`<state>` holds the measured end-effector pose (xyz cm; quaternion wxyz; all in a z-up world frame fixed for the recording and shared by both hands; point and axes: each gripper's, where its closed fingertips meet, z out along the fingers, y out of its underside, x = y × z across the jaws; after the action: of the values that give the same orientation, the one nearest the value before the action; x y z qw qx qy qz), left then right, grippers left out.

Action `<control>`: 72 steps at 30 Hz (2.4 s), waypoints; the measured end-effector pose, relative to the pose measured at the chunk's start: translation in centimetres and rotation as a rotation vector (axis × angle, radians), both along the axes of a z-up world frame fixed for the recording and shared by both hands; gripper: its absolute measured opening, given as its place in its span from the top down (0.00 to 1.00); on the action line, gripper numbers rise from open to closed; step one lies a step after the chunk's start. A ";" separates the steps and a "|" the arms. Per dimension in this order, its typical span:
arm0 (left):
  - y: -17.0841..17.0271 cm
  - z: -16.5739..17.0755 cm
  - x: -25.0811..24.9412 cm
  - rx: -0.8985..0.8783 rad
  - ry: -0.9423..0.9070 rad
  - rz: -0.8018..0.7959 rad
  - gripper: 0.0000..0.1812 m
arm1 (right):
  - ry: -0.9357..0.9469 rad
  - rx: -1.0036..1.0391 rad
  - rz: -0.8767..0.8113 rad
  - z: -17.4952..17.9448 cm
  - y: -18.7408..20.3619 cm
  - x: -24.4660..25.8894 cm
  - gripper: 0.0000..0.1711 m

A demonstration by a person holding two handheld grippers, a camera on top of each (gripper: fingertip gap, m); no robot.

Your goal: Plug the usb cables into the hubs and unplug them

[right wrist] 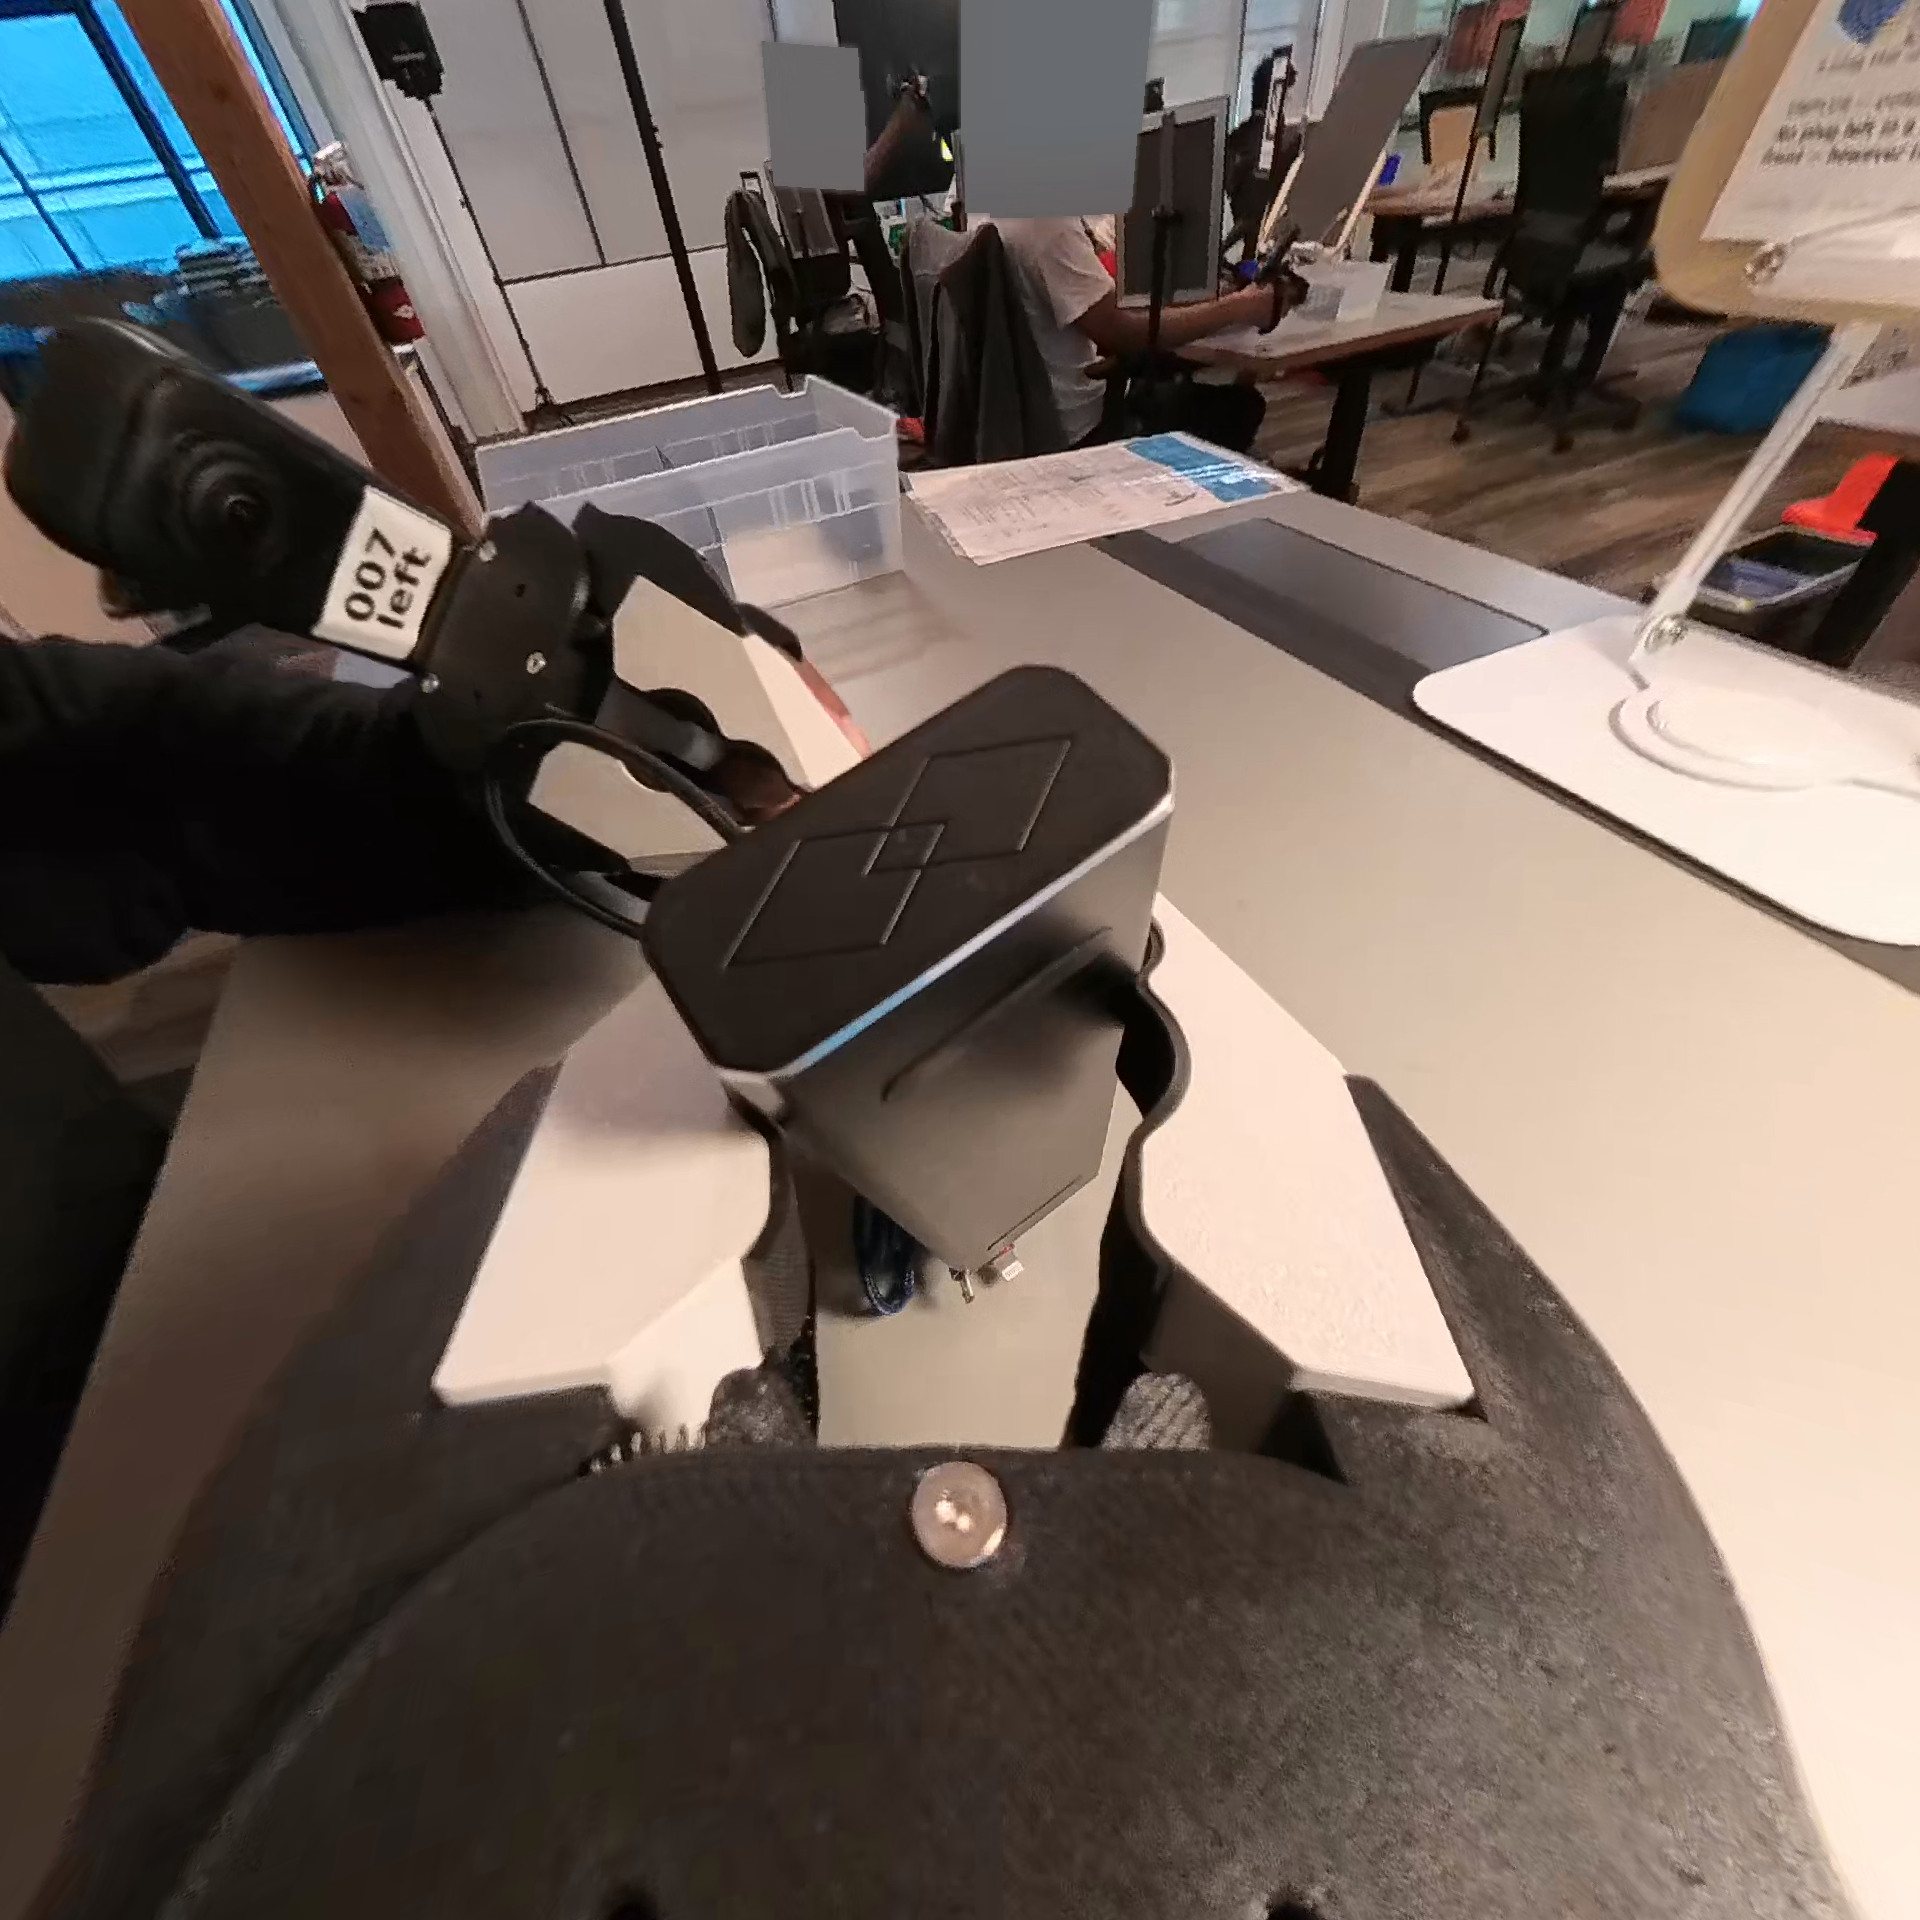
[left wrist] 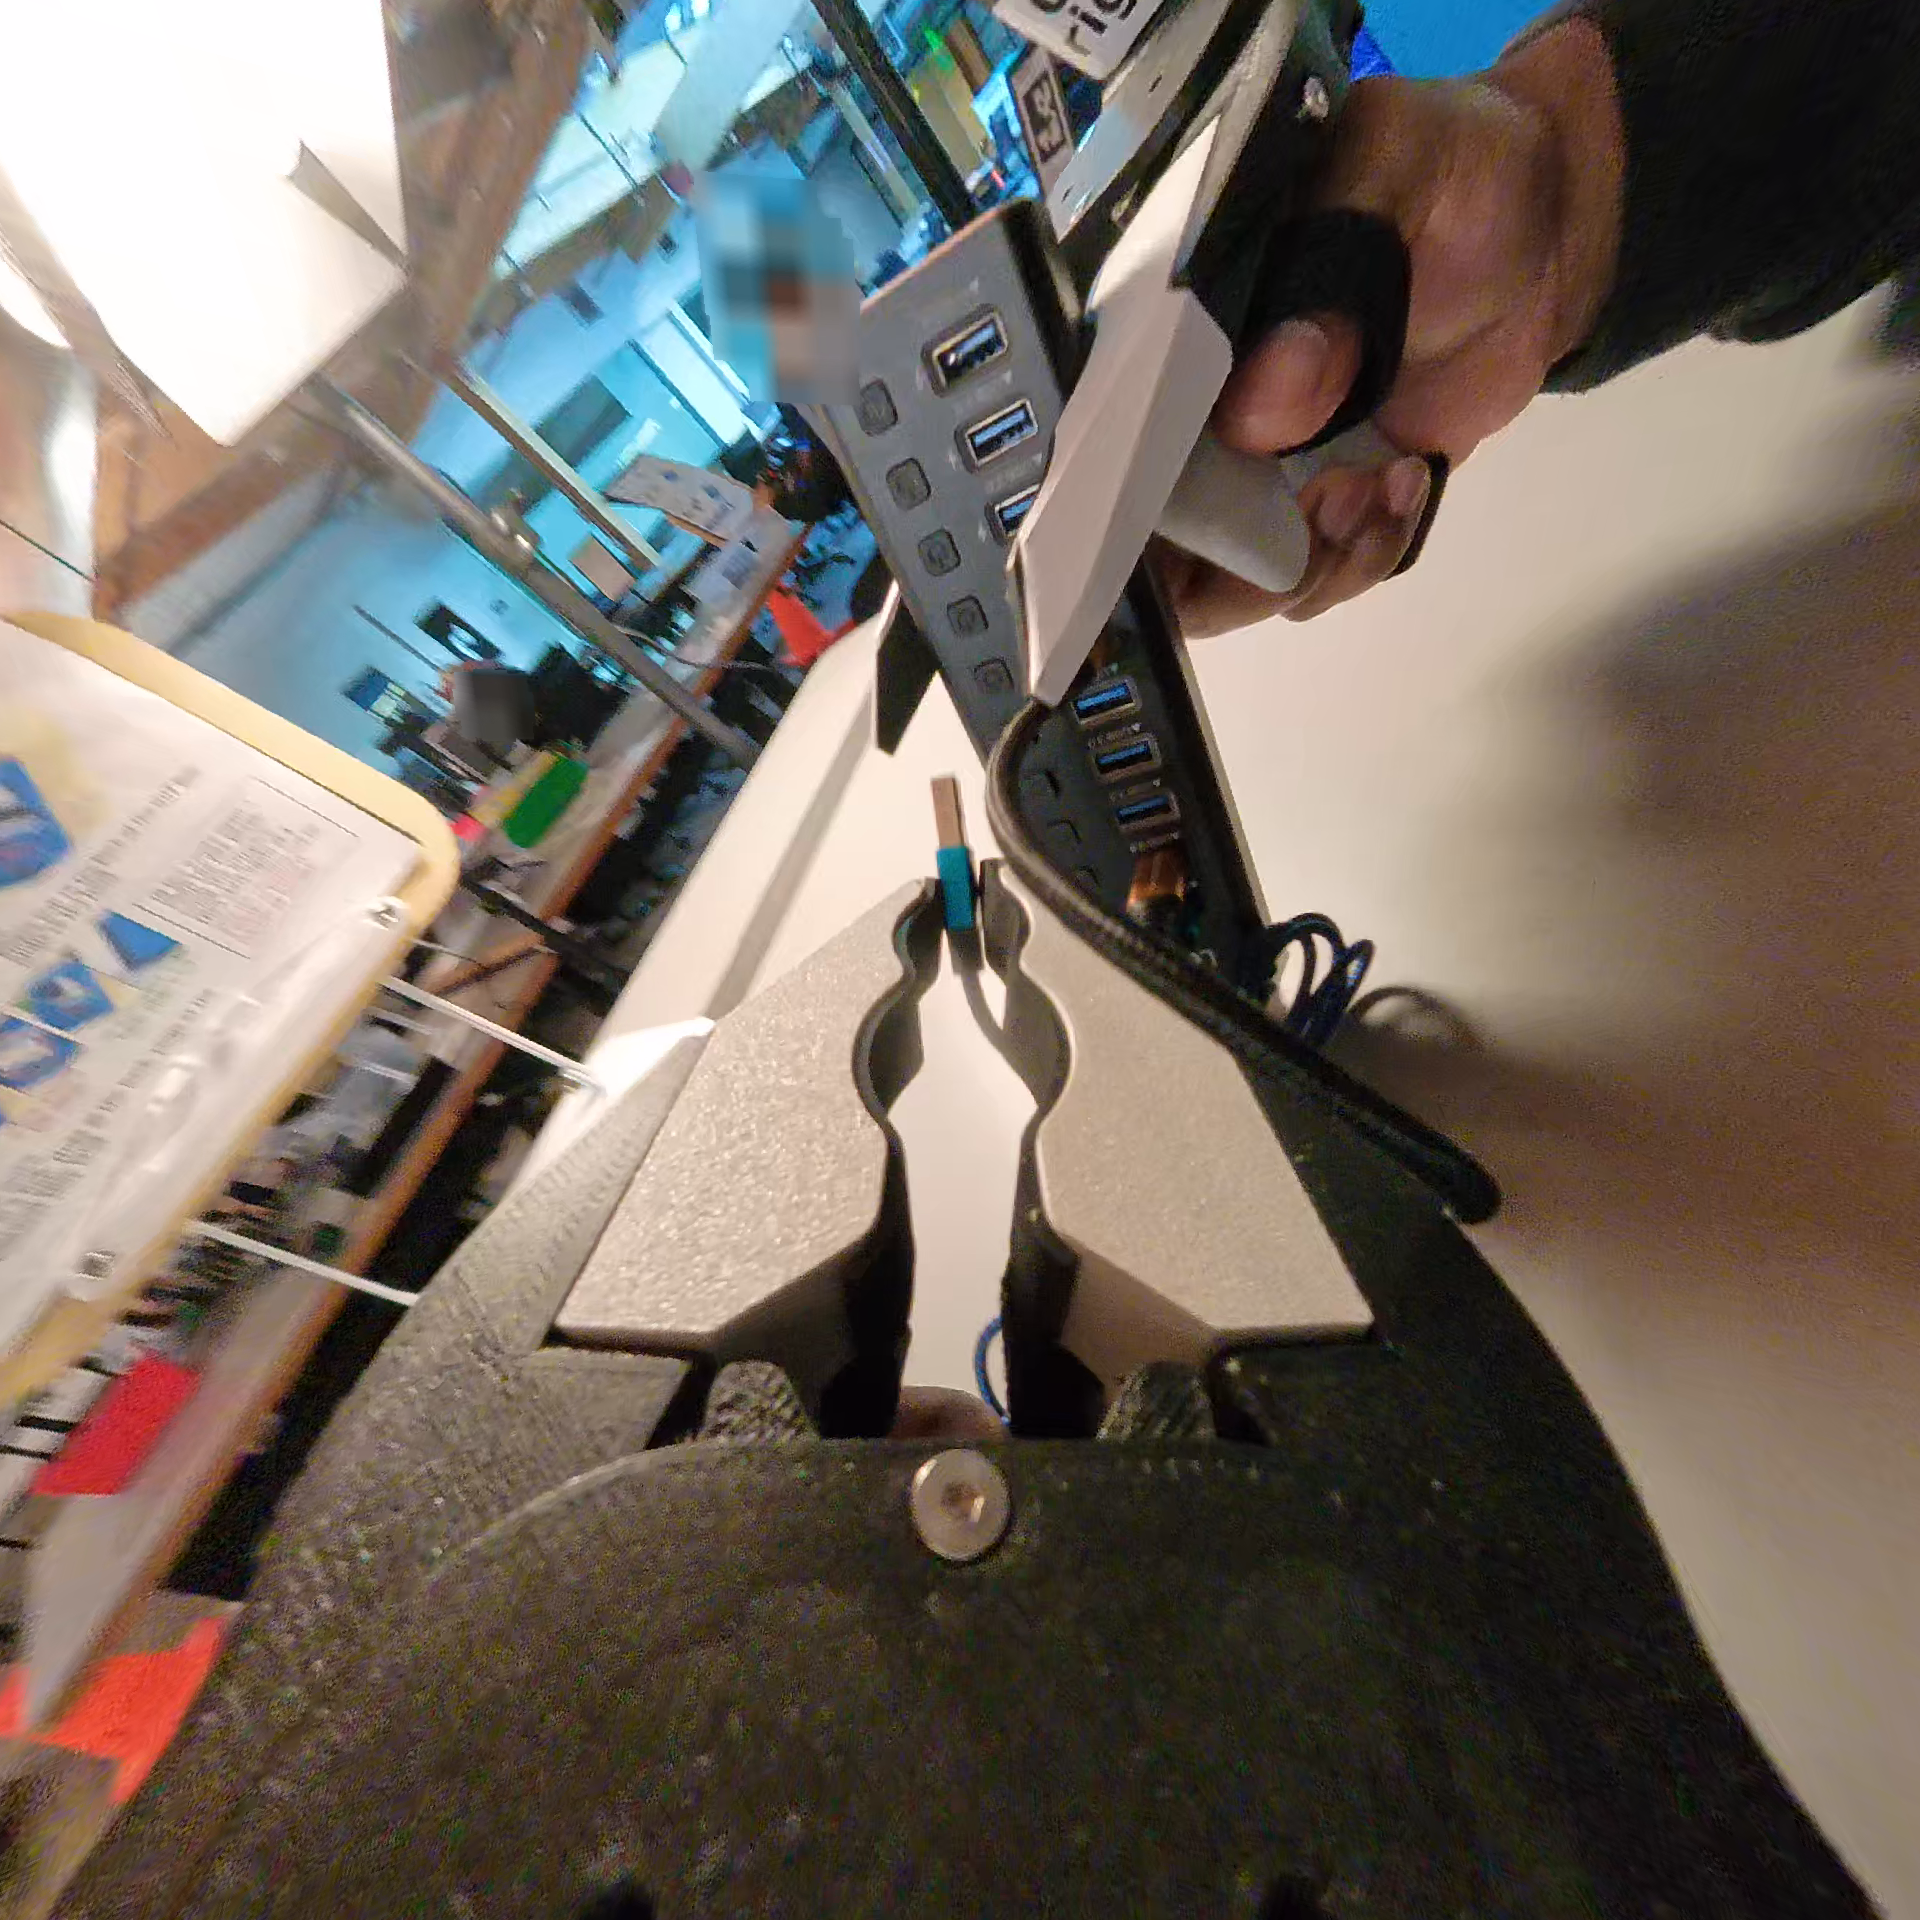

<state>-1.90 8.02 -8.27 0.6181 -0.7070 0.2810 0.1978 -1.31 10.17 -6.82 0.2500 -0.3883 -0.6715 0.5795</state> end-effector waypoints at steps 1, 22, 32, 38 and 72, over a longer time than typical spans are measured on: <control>0.0 -0.4 -0.2 -0.034 -0.051 -0.005 0.94 | -0.014 -0.019 -0.001 0.0 0.2 0.0 0.63; -1.3 -1.0 4.7 -0.669 -0.851 -0.696 0.79 | -0.084 -0.245 0.151 0.5 0.3 0.5 0.64; 0.2 -2.1 6.5 -0.855 -0.952 -0.682 0.79 | -0.060 -0.215 0.170 0.6 -0.3 0.8 0.64; 0.0 -2.5 7.1 -0.887 -0.888 -0.643 0.80 | -0.053 -0.200 0.163 0.7 -0.5 0.8 0.65; 2.8 -4.3 3.7 -0.371 -0.691 -0.365 0.92 | -0.269 0.352 0.336 -6.2 2.0 5.3 0.58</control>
<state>1.77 10.77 -12.60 0.5632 -0.7695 0.2088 -0.2168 4.04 12.21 -13.04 0.1226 -0.2956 -0.8439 0.4306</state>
